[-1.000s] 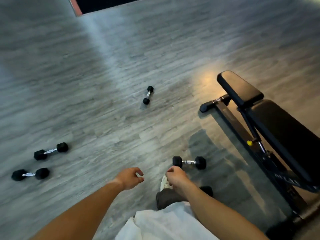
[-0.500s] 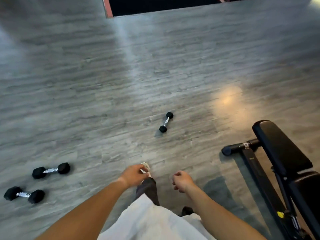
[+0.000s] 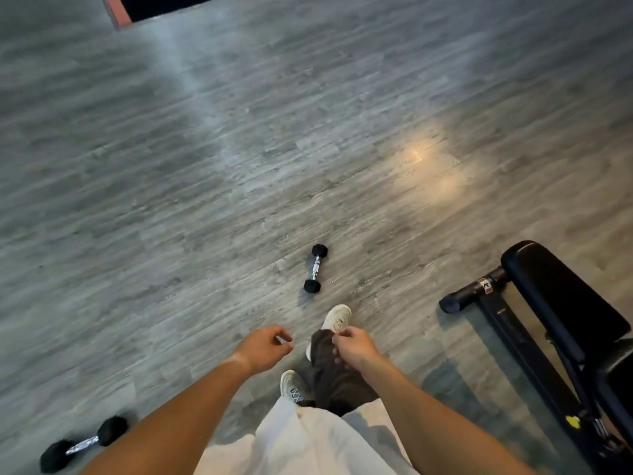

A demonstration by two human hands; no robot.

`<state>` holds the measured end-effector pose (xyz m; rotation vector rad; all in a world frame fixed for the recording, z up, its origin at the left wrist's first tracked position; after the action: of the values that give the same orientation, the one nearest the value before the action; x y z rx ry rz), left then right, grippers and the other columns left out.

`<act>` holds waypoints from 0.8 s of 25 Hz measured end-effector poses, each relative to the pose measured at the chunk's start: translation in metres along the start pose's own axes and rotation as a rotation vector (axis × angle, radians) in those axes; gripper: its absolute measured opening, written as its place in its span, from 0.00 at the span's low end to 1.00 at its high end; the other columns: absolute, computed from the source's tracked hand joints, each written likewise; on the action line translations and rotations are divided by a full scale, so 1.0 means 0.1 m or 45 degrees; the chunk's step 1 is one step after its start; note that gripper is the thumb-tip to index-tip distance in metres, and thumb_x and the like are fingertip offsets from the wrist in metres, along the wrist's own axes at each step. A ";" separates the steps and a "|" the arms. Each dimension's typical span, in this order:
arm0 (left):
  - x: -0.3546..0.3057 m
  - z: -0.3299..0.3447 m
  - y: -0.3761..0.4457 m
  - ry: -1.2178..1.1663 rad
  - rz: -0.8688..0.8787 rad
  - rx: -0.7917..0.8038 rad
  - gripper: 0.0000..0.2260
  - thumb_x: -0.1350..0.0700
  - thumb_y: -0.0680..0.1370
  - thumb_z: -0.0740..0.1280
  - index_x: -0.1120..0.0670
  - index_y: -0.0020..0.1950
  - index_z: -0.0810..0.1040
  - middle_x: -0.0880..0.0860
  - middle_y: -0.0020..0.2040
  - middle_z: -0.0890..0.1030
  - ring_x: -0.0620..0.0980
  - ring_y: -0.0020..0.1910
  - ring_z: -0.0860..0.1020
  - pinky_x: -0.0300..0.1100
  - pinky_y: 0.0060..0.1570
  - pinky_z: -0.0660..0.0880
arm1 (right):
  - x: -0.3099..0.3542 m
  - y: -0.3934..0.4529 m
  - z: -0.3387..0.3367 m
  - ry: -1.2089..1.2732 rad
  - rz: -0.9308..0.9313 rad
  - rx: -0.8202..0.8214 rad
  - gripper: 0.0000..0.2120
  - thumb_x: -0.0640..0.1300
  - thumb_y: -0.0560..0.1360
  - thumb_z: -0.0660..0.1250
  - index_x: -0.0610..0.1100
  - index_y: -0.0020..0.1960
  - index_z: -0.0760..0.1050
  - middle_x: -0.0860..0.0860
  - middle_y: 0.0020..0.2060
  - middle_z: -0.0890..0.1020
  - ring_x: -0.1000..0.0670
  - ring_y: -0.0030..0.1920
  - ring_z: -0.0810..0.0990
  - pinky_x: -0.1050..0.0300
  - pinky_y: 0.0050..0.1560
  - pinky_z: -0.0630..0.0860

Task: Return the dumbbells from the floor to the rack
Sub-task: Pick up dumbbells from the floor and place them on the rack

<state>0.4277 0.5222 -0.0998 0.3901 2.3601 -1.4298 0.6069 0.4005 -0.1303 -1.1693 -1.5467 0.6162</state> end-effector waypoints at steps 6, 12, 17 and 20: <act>-0.27 -0.45 0.83 -0.119 -0.100 0.060 0.09 0.47 0.79 0.68 0.47 0.59 0.80 0.47 0.48 0.81 0.45 0.47 0.80 0.39 0.50 0.75 | 0.61 0.92 -0.17 0.063 0.122 0.106 0.06 0.40 0.79 0.60 0.45 0.46 0.76 0.46 0.34 0.79 0.51 0.29 0.76 0.65 0.23 0.68; -0.53 -0.61 2.23 -0.250 -0.189 0.138 0.05 0.50 0.79 0.69 0.46 0.53 0.81 0.45 0.46 0.83 0.45 0.49 0.81 0.40 0.55 0.76 | 0.94 2.32 -0.20 0.061 0.212 0.089 0.08 0.43 0.77 0.61 0.47 0.40 0.75 0.47 0.33 0.81 0.50 0.30 0.79 0.61 0.29 0.70; -0.28 -0.18 3.81 -0.308 -0.223 0.284 0.04 0.48 0.77 0.69 0.41 0.52 0.80 0.45 0.46 0.83 0.44 0.48 0.82 0.45 0.58 0.78 | 0.83 3.81 0.13 0.188 0.248 0.097 0.04 0.44 0.76 0.64 0.47 0.45 0.78 0.48 0.35 0.82 0.49 0.34 0.80 0.57 0.35 0.74; 0.22 0.22 4.98 -0.273 -0.277 0.312 0.07 0.51 0.78 0.69 0.48 0.56 0.81 0.50 0.46 0.84 0.51 0.49 0.83 0.50 0.58 0.79 | 0.54 4.95 0.50 0.341 0.304 0.052 0.04 0.43 0.76 0.65 0.47 0.44 0.78 0.47 0.37 0.82 0.48 0.35 0.80 0.53 0.39 0.76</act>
<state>0.6143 0.7284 -0.5141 0.0356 2.1137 -1.7715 0.7406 0.6507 -0.5425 -1.3576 -1.1743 0.6160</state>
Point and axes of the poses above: each hand's wrist, its own y-axis towards the middle knuckle, its own z-axis out of the palm, x = y × z, the point moved 10 cm from there along y, towards the middle knuckle
